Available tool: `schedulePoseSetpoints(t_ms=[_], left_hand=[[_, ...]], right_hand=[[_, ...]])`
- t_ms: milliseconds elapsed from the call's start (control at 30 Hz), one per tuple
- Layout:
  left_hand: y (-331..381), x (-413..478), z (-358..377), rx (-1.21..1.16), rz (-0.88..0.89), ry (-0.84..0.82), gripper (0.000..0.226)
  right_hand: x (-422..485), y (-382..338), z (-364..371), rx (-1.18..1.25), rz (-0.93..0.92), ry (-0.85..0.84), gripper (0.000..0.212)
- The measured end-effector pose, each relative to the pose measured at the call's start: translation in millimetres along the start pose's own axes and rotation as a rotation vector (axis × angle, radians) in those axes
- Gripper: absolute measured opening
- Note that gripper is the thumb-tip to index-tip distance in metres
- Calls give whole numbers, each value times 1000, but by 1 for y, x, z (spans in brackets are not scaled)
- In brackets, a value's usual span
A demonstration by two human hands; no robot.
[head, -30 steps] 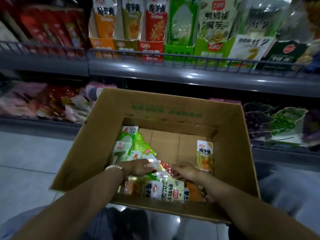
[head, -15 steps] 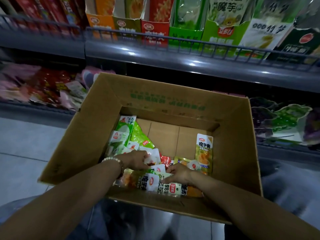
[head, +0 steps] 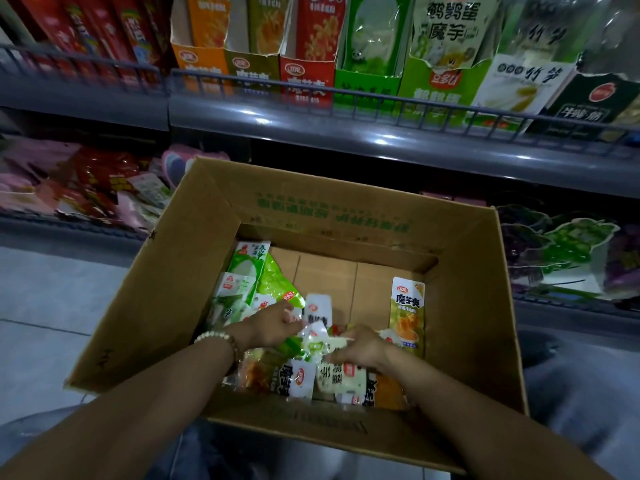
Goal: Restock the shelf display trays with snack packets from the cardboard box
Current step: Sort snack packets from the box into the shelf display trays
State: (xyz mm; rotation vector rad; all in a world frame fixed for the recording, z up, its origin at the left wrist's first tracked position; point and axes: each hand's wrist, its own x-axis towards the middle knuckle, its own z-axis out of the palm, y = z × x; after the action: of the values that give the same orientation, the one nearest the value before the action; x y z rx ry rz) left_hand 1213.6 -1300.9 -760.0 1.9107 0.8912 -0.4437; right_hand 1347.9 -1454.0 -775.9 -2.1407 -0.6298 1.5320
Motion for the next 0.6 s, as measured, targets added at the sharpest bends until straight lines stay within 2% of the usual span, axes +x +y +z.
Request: schedulePoseSetpoints(t_ms=[100, 167, 233, 300, 367, 433, 467, 500, 600], left_hand=[[10, -4, -6, -109, 42, 162, 61], [21, -10, -12, -186, 93, 254, 63], [39, -20, -18, -280, 148, 274, 66], [57, -33, -28, -359, 189, 225, 65], [71, -40, -42, -358, 186, 86, 64], [78, -44, -57, -345, 193, -20, 88], [81, -46, -62, -336, 194, -67, 91], [85, -49, -65, -334, 207, -100, 84], [104, -64, -69, -419, 252, -156, 37]], right_hand=[[-12, -17, -22, 176, -75, 148, 23], [-24, -29, -37, 242, -142, 218, 15], [-38, -41, -53, 288, -222, 241, 11], [-53, -51, -67, 319, -286, 213, 11], [-68, -59, -81, 252, -320, 165, 19], [-81, -66, -92, 176, -343, 125, 23], [-88, -69, -96, 171, -358, 117, 23], [-94, -72, -100, 194, -374, 121, 23], [-112, -82, -107, 323, -412, 128, 21]])
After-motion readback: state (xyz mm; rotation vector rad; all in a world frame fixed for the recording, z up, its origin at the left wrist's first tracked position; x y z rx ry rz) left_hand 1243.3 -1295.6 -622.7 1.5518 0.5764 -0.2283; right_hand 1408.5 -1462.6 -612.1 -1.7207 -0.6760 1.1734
